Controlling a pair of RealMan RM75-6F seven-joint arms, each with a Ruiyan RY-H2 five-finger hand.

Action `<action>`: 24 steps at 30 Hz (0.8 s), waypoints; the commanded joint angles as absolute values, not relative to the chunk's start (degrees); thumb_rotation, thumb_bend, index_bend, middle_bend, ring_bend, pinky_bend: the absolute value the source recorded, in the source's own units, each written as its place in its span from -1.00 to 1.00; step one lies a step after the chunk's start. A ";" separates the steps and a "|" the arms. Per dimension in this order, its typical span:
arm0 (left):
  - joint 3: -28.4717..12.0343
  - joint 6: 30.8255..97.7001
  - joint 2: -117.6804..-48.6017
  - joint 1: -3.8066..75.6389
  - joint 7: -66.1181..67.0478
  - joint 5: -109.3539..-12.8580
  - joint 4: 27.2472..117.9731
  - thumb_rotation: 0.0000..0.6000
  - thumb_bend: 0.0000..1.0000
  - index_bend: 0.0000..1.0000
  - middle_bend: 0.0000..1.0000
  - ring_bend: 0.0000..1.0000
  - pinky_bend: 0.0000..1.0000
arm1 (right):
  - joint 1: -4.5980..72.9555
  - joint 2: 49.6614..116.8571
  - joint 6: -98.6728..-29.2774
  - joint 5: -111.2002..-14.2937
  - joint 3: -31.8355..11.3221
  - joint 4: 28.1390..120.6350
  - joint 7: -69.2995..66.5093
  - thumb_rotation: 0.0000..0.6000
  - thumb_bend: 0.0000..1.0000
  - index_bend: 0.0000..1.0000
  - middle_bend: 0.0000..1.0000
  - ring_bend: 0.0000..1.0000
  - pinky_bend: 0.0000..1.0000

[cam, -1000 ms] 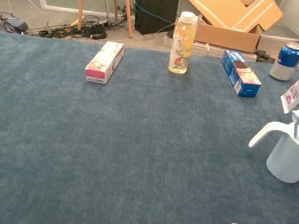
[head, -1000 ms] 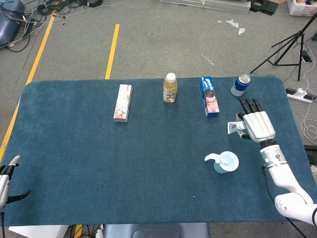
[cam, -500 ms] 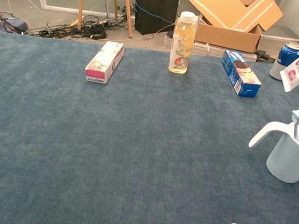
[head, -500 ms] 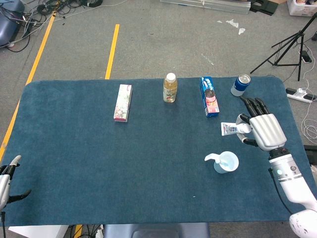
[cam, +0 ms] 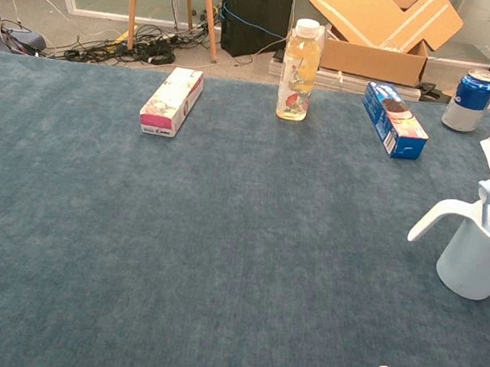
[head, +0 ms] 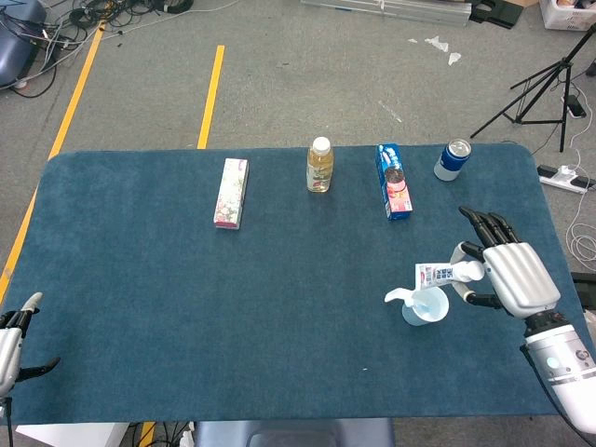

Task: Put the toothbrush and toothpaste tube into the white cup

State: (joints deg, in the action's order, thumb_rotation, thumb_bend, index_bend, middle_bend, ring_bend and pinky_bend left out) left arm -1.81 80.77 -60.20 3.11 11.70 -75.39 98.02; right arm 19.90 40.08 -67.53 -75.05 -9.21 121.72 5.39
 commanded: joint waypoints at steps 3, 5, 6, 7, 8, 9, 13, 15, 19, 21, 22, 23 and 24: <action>-1.82 80.83 -60.23 3.10 11.68 -75.39 97.99 1.00 -1.00 -0.87 -0.47 -0.54 -0.43 | 18.86 38.06 -66.72 -74.20 -8.11 123.61 5.22 1.00 -0.50 0.20 -1.00 -1.00 -0.96; -1.81 80.86 -60.32 3.09 11.73 -75.39 97.94 1.00 -1.00 -0.87 -0.47 -0.54 -0.43 | 18.66 37.33 -66.11 -73.79 -7.68 124.19 5.28 1.00 -0.50 0.20 -1.00 -1.00 -0.96; -1.81 80.89 -60.34 3.09 11.76 -75.41 97.93 1.00 -1.00 -0.87 -0.47 -0.54 -0.43 | 18.62 37.06 -65.79 -73.62 -7.52 124.38 5.28 1.00 -0.50 0.20 -1.00 -1.00 -0.96; -1.81 80.88 -60.35 3.09 11.79 -75.41 97.94 1.00 -1.00 -0.87 -0.47 -0.54 -0.43 | 18.60 36.83 -65.44 -73.43 -7.36 124.52 5.27 1.00 -0.50 0.20 -1.00 -1.00 -0.96; -1.81 80.85 -60.35 3.11 11.82 -75.39 97.93 1.00 -1.00 -0.87 -0.47 -0.54 -0.43 | 18.60 36.61 -64.98 -73.21 -7.14 124.63 5.32 1.00 -0.50 0.20 -1.00 -1.00 -0.96; -1.77 80.79 -60.31 3.12 11.81 -75.41 97.95 1.00 -1.00 -0.87 -0.47 -0.54 -0.43 | 18.61 36.52 -64.68 -73.10 -7.01 124.63 5.35 1.00 -0.50 0.20 -1.00 -1.00 -0.96; -1.73 80.77 -60.25 3.11 11.69 -75.45 97.98 1.00 -1.00 -0.87 -0.47 -0.54 -0.43 | 18.94 36.97 -63.34 -72.38 -6.55 123.96 5.74 1.00 -0.50 0.20 -1.00 -1.00 -0.96; -1.75 80.81 -60.25 3.10 11.66 -75.46 97.96 1.00 -1.00 -0.87 -0.47 -0.54 -0.43 | 19.16 37.26 -62.70 -72.00 -6.41 123.60 5.89 1.00 -0.50 0.20 -1.00 -1.00 -0.96; -1.76 80.83 -60.25 3.07 11.57 -75.41 97.90 1.00 -1.00 -0.87 -0.47 -0.54 -0.43 | 19.66 38.20 -61.65 -71.11 -6.11 122.66 6.77 1.00 -0.50 0.20 -1.00 -1.00 -0.96; -1.76 80.87 -60.24 3.06 11.50 -75.46 97.90 1.00 -1.00 -0.87 -0.47 -0.54 -0.43 | 19.88 38.70 -61.31 -70.59 -6.02 122.18 7.23 1.00 -0.50 0.20 -1.00 -1.00 -0.96; -1.75 80.90 -60.22 3.04 11.47 -75.49 97.91 1.00 -1.00 -0.87 -0.47 -0.54 -0.43 | 20.02 39.09 -61.09 -70.19 -5.96 121.82 7.52 1.00 -0.50 0.20 -1.00 -1.00 -0.96; -1.77 80.91 -60.23 3.04 11.43 -75.49 97.90 1.00 -1.00 -0.87 -0.47 -0.54 -0.43 | 20.15 39.36 -60.92 -69.88 -5.94 121.53 7.71 1.00 -0.50 0.20 -1.00 -1.00 -0.96; -1.77 80.91 -60.23 3.04 11.41 -75.49 97.90 1.00 -1.00 -0.87 -0.47 -0.54 -0.43 | 20.27 39.63 -60.75 -69.56 -5.91 121.23 7.89 1.00 -0.50 0.20 -1.00 -1.00 -0.96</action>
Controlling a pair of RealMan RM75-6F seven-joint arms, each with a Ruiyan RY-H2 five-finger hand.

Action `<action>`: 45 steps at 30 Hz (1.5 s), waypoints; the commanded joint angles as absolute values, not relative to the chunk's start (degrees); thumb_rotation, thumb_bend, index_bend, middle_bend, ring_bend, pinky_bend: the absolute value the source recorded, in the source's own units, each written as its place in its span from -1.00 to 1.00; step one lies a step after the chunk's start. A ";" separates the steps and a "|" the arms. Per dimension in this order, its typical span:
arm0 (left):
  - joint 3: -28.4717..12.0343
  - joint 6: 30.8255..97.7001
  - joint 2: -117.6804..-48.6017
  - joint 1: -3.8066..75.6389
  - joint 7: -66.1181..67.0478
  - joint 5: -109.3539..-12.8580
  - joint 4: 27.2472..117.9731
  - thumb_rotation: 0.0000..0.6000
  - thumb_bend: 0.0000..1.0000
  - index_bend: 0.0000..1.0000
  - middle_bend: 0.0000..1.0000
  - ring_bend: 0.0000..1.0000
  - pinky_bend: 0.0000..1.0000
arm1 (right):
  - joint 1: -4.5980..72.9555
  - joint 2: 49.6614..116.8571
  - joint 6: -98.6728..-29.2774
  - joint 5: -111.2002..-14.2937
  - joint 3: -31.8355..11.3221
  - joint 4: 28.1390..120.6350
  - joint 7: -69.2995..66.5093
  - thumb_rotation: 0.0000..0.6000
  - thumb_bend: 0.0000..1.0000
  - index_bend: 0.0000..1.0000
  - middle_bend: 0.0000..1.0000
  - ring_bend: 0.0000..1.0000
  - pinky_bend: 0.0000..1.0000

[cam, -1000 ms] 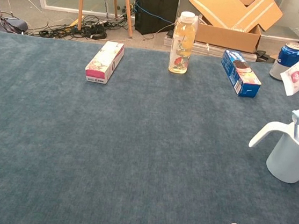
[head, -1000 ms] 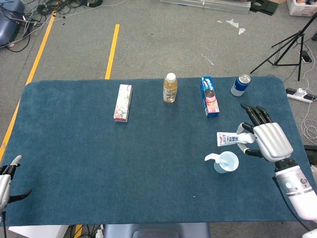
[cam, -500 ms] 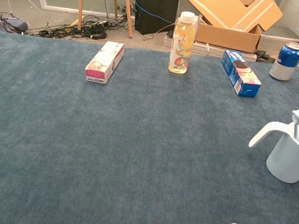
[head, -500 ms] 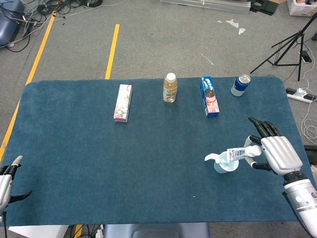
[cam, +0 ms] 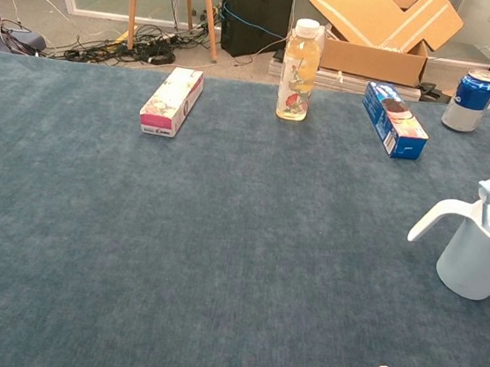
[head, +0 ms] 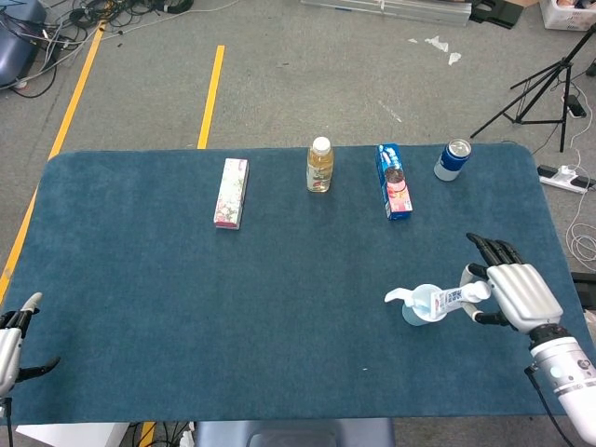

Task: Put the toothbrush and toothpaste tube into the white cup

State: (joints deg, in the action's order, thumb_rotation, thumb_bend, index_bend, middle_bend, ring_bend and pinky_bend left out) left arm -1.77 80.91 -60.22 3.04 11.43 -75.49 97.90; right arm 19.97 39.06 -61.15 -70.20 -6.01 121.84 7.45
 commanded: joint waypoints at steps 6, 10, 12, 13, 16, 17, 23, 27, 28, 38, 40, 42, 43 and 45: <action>-1.77 80.89 -60.26 3.04 11.46 -75.43 97.86 1.00 -1.00 -0.87 -0.47 -0.54 -0.43 | 21.23 41.32 -59.36 -67.76 -5.86 119.38 8.47 1.00 -0.49 0.20 -1.00 -1.00 -0.96; -1.63 81.02 -60.24 2.92 11.33 -75.65 97.82 1.00 -1.00 -0.87 -0.47 -0.54 -0.43 | 22.06 42.46 -58.18 -66.60 -5.67 118.38 9.44 1.00 -0.49 0.20 -1.00 -1.00 -0.96; -1.54 81.08 -60.15 2.84 11.25 -75.75 97.89 1.00 -1.00 -0.87 -0.47 -0.54 -0.43 | 22.46 42.98 -57.67 -65.98 -5.57 118.00 9.98 1.00 -0.49 0.20 -1.00 -1.00 -0.96; -1.54 81.12 -60.13 2.82 11.20 -75.79 97.90 1.00 -1.00 -0.87 -0.47 -0.54 -0.43 | 22.66 43.26 -57.45 -65.67 -5.53 117.81 10.27 1.00 -0.49 0.20 -1.00 -1.00 -0.96; -1.54 81.23 -60.08 2.75 11.09 -75.84 97.90 1.00 -1.00 -0.87 -0.47 -0.54 -0.43 | 23.42 44.30 -56.73 -64.45 -5.40 117.15 11.46 1.00 -0.49 0.20 -1.00 -1.00 -0.96; -1.53 81.25 -60.06 2.74 11.09 -75.87 97.92 1.00 -1.00 -0.87 -0.47 -0.54 -0.43 | 23.64 44.61 -56.54 -64.09 -5.34 116.96 11.87 1.00 -0.49 0.20 -1.00 -1.00 -0.96; -1.77 81.06 -60.07 2.95 11.15 -75.67 97.95 1.00 -1.00 -0.87 -0.47 -0.54 -0.43 | 25.18 47.02 -55.23 -61.56 -4.94 115.41 14.35 1.00 -0.49 0.20 -1.00 -1.00 -0.96; -1.83 81.07 -60.00 2.96 11.16 -75.57 98.07 1.00 -1.00 -0.87 -0.47 -0.54 -0.43 | 26.19 48.85 -54.48 -59.95 -4.64 114.00 15.81 1.00 -0.49 0.20 -1.00 -1.00 -0.96; -1.82 81.07 -59.99 2.95 11.15 -75.58 98.10 1.00 -1.00 -0.87 -0.47 -0.54 -0.43 | 26.41 49.24 -54.29 -59.57 -4.57 113.72 16.08 1.00 -0.49 0.20 -1.00 -1.00 -0.96; -1.84 81.30 -59.76 2.83 10.91 -75.68 98.37 1.00 -1.00 -0.87 -0.47 -0.54 -0.43 | 28.50 53.09 -52.62 -57.06 -4.31 110.71 16.75 1.00 -0.49 0.20 -1.00 -1.00 -0.96; -1.85 81.33 -59.73 2.82 10.86 -75.69 98.39 1.00 -1.00 -0.87 -0.47 -0.54 -0.43 | 28.80 53.53 -52.42 -56.89 -4.25 110.38 16.82 1.00 -0.49 0.20 -1.00 -1.00 -0.96; -1.86 81.37 -59.70 2.80 10.79 -75.73 98.42 1.00 -1.00 -0.87 -0.47 -0.54 -0.43 | 29.11 53.93 -52.28 -56.74 -4.15 110.14 16.99 1.00 -0.49 0.20 -1.00 -1.00 -0.96; -1.85 81.38 -59.67 2.80 10.78 -75.76 98.44 1.00 -1.00 -0.87 -0.47 -0.54 -0.43 | 29.22 54.08 -52.24 -56.66 -4.11 110.05 17.05 1.00 -0.49 0.20 -1.00 -1.00 -0.96; -1.84 81.41 -59.67 2.78 10.73 -75.79 98.46 1.00 -1.00 -0.87 -0.47 -0.54 -0.43 | 29.46 54.42 -52.13 -56.47 -4.03 109.81 17.05 1.00 -0.49 0.20 -1.00 -1.00 -0.96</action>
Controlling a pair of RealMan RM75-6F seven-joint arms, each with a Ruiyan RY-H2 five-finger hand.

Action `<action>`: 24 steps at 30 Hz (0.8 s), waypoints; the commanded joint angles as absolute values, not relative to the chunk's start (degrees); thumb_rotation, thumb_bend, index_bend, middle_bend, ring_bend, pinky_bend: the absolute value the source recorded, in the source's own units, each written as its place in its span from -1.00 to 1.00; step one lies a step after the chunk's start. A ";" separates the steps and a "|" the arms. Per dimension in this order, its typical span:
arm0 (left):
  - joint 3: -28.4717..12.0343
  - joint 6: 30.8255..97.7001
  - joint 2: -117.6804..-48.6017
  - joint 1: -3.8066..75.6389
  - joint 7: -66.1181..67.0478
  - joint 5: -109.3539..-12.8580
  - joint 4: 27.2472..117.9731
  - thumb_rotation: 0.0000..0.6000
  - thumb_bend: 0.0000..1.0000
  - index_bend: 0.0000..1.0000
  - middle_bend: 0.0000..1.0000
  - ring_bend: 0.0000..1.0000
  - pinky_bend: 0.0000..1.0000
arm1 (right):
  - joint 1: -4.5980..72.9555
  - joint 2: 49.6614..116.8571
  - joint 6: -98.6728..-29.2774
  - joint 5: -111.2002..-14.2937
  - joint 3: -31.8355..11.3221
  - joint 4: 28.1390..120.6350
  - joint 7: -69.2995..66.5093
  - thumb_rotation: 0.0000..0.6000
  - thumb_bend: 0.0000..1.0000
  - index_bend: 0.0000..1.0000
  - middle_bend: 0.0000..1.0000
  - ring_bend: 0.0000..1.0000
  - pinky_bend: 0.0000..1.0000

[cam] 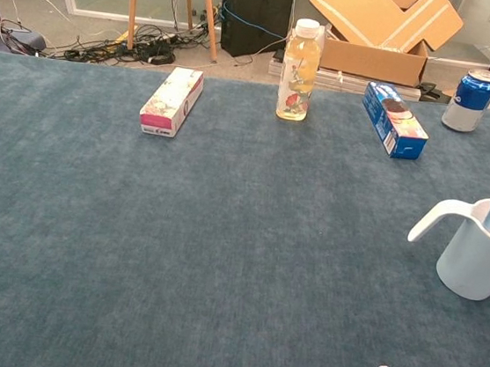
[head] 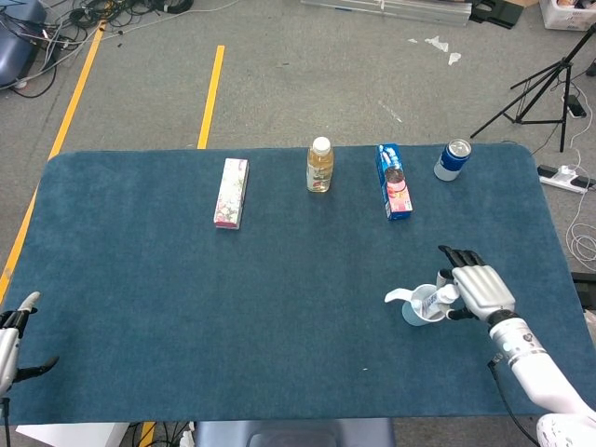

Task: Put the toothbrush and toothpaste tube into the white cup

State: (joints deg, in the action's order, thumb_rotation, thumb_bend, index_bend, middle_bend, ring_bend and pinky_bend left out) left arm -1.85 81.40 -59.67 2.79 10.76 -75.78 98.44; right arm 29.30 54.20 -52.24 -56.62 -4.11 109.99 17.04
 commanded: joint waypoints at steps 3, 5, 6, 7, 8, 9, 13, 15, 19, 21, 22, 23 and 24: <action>-1.85 81.47 -59.63 2.76 10.69 -75.85 98.51 1.00 -1.00 -0.87 -0.47 -0.54 -0.43 | 29.79 54.81 -51.79 -56.20 -3.89 109.47 16.92 1.00 -0.49 0.20 -1.00 -1.00 -0.96; -1.86 81.50 -59.62 2.76 10.69 -75.87 98.54 1.00 -1.00 -0.87 -0.47 -0.54 -0.43 | 29.98 54.98 -51.46 -56.24 -3.82 109.31 16.56 1.00 -0.49 0.19 -1.00 -1.00 -0.96; -1.86 81.51 -59.62 2.75 10.69 -75.87 98.54 1.00 -1.00 -0.87 -0.47 -0.54 -0.43 | 30.06 55.01 -51.30 -56.33 -3.79 109.25 16.36 1.00 -0.49 0.18 -1.00 -1.00 -0.96; -1.87 81.50 -59.62 2.76 10.69 -75.87 98.55 1.00 -1.00 -0.87 -0.47 -0.54 -0.43 | 30.13 55.05 -51.16 -56.43 -3.78 109.18 16.15 1.00 -0.49 0.15 -1.00 -1.00 -0.96; -1.88 81.50 -59.62 2.76 10.69 -75.85 98.54 1.00 -1.00 -0.87 -0.47 -0.54 -0.43 | 30.21 55.13 -51.01 -56.57 -3.75 109.06 15.91 1.00 -0.49 0.12 -1.00 -1.00 -0.96; -1.89 81.49 -59.62 2.77 10.69 -75.84 98.54 1.00 -1.00 -0.87 -0.47 -0.54 -0.43 | 30.28 55.19 -50.90 -56.66 -3.72 108.98 15.76 1.00 -0.49 0.10 -1.00 -1.00 -0.96; -1.88 81.46 -59.58 2.77 10.68 -75.81 98.55 1.00 -1.00 -0.87 -0.47 -0.54 -0.43 | 30.56 55.36 -50.45 -57.08 -3.60 108.67 15.16 1.00 -0.50 0.00 -1.00 -1.00 -0.96; -1.88 81.44 -59.55 2.77 10.66 -75.81 98.57 1.00 -1.00 -0.87 -0.47 -0.54 -0.43 | 30.68 55.48 -50.30 -57.25 -3.56 108.54 14.86 1.00 -0.50 -0.05 -1.00 -1.00 -0.96; -1.91 81.47 -59.53 2.77 10.61 -75.83 98.59 1.00 -1.00 -0.87 -0.47 -0.54 -0.43 | 30.89 55.67 -50.07 -57.66 -3.54 108.38 14.16 1.00 -0.50 -0.14 -1.00 -1.00 -0.96; -1.90 81.46 -59.53 2.77 10.59 -75.83 98.58 1.00 -1.00 -0.87 -0.47 -0.54 -0.43 | 30.96 55.78 -49.99 -57.86 -3.53 108.30 13.85 1.00 -0.50 -0.21 -1.00 -1.00 -0.96; -1.90 81.46 -59.54 2.77 10.61 -75.83 98.56 1.00 -1.00 -0.87 -0.47 -0.54 -0.43 | 31.02 55.84 -49.90 -57.98 -3.52 108.26 13.67 1.00 -0.50 -0.24 -1.00 -1.00 -0.96; -1.89 81.46 -59.54 2.77 10.60 -75.83 98.57 1.00 -1.00 -0.87 -0.47 -0.54 -0.43 | 31.08 55.86 -49.80 -58.06 -3.49 108.22 13.54 1.00 -0.50 -0.26 -1.00 -1.00 -0.96; -1.89 81.46 -59.53 2.76 10.58 -75.83 98.58 1.00 -1.00 -0.87 -0.47 -0.54 -0.43 | 31.12 55.89 -49.72 -58.13 -3.46 108.18 13.42 1.00 -0.50 -0.26 -1.00 -1.00 -0.96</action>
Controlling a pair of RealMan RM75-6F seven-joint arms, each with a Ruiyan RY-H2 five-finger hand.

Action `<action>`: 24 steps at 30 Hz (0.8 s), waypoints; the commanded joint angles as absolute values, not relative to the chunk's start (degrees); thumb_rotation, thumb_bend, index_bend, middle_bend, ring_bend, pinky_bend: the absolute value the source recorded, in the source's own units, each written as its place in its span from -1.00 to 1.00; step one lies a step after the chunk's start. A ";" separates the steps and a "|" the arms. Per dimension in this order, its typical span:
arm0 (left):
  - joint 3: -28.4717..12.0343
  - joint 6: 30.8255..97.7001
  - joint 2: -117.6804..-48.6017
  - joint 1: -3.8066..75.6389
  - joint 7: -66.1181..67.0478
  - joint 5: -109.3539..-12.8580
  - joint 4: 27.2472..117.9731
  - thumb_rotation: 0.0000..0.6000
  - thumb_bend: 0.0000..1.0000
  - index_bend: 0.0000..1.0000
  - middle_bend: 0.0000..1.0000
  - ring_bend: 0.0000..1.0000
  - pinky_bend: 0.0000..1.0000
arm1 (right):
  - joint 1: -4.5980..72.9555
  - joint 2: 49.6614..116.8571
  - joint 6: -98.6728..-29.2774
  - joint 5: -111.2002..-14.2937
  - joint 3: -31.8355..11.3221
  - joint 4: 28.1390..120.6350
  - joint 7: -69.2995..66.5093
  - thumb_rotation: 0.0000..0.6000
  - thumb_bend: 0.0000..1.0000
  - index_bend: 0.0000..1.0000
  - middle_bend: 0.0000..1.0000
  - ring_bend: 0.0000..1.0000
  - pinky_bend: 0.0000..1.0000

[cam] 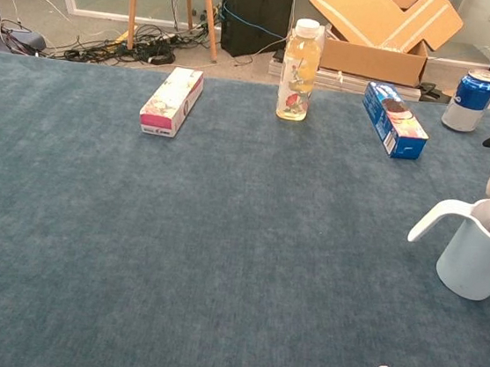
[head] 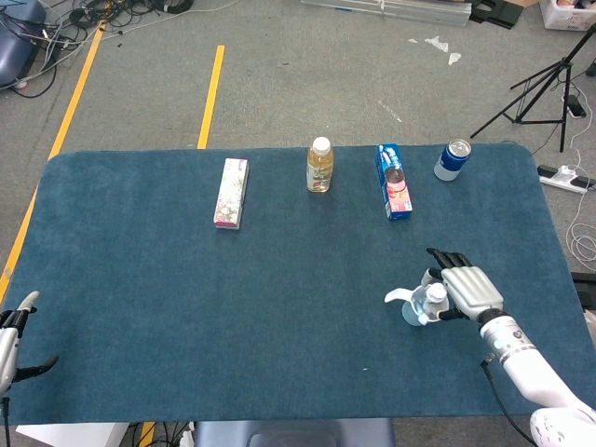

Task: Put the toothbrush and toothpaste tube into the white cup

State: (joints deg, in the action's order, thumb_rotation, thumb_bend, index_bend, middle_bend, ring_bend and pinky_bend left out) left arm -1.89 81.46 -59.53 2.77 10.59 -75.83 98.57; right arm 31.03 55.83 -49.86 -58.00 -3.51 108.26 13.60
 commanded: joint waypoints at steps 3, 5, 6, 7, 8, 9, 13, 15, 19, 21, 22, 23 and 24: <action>-1.95 81.47 -59.49 2.77 10.50 -75.80 98.59 1.00 -1.00 -0.87 -0.47 -0.54 -0.43 | 31.28 55.94 -49.41 -58.25 -3.35 108.07 13.09 1.00 -0.50 -0.29 -1.00 -1.00 -0.96; -1.96 81.46 -59.45 2.78 10.50 -75.78 98.63 1.00 -1.00 -0.87 -0.47 -0.54 -0.43 | 31.38 55.97 -49.29 -58.28 -3.31 107.99 12.89 1.00 -0.51 -0.30 -1.00 -1.00 -0.96; -1.96 81.47 -59.43 2.78 10.49 -75.78 98.65 1.00 -1.00 -0.87 -0.47 -0.54 -0.43 | 31.42 56.00 -49.24 -58.30 -3.29 107.98 12.81 1.00 -0.51 -0.30 -1.00 -1.00 -0.96; -1.96 81.47 -59.42 2.77 10.48 -75.78 98.67 1.00 -1.00 -0.87 -0.47 -0.54 -0.43 | 31.48 56.01 -49.19 -58.34 -3.26 107.95 12.71 1.00 -0.51 -0.30 -1.00 -1.00 -0.96; -1.96 81.46 -59.42 2.78 10.49 -75.78 98.66 1.00 -1.00 -0.87 -0.47 -0.54 -0.43 | 31.51 56.04 -49.16 -58.37 -3.24 107.93 12.63 1.00 -0.51 -0.31 -1.00 -1.00 -0.96; -1.95 81.45 -59.42 2.78 10.48 -75.78 98.66 1.00 -1.00 -0.87 -0.47 -0.54 -0.43 | 31.55 56.07 -49.13 -58.40 -3.23 107.90 12.55 1.00 -0.51 -0.31 -1.00 -1.00 -0.96; -1.94 81.42 -59.44 2.77 10.46 -75.76 98.63 1.00 -1.00 -0.87 -0.47 -0.54 -0.43 | 31.70 56.24 -48.99 -58.51 -3.18 107.72 12.16 1.00 -0.51 -0.33 -1.00 -1.00 -0.96; -1.96 81.40 -59.43 2.79 10.47 -75.74 98.66 1.00 -1.00 -0.87 -0.47 -0.54 -0.43 | 31.78 56.28 -48.88 -58.57 -3.18 107.70 11.94 1.00 -0.51 -0.33 -1.00 -1.00 -0.96; -1.97 81.44 -59.43 2.78 10.47 -75.73 98.66 1.00 -1.00 -0.87 -0.47 -0.54 -0.43 | 31.85 56.26 -48.76 -58.83 -3.12 107.70 11.51 1.00 -0.51 -0.33 -1.00 -1.00 -0.96; -1.97 81.47 -59.42 2.77 10.48 -75.75 98.67 1.00 -1.00 -0.87 -0.47 -0.54 -0.43 | 31.84 56.24 -48.73 -59.01 -3.12 107.74 11.14 1.00 -0.51 -0.33 -1.00 -1.00 -0.96; -1.97 81.47 -59.42 2.77 10.47 -75.76 98.67 1.00 -1.00 -0.87 -0.47 -0.54 -0.43 | 31.83 56.25 -48.72 -59.12 -3.12 107.74 10.96 1.00 -0.51 -0.33 -1.00 -1.00 -0.96; -1.96 81.47 -59.43 2.76 10.48 -75.76 98.66 1.00 -1.00 -0.87 -0.47 -0.54 -0.43 | 31.82 56.26 -48.70 -59.26 -3.13 107.72 10.74 1.00 -0.51 -0.33 -1.00 -1.00 -0.96; -1.96 81.47 -59.44 2.77 10.49 -75.76 98.65 1.00 -1.00 -0.87 -0.47 -0.54 -0.43 | 31.83 56.25 -48.66 -59.36 -3.12 107.68 10.59 1.00 -0.51 -0.33 -1.00 -1.00 -0.96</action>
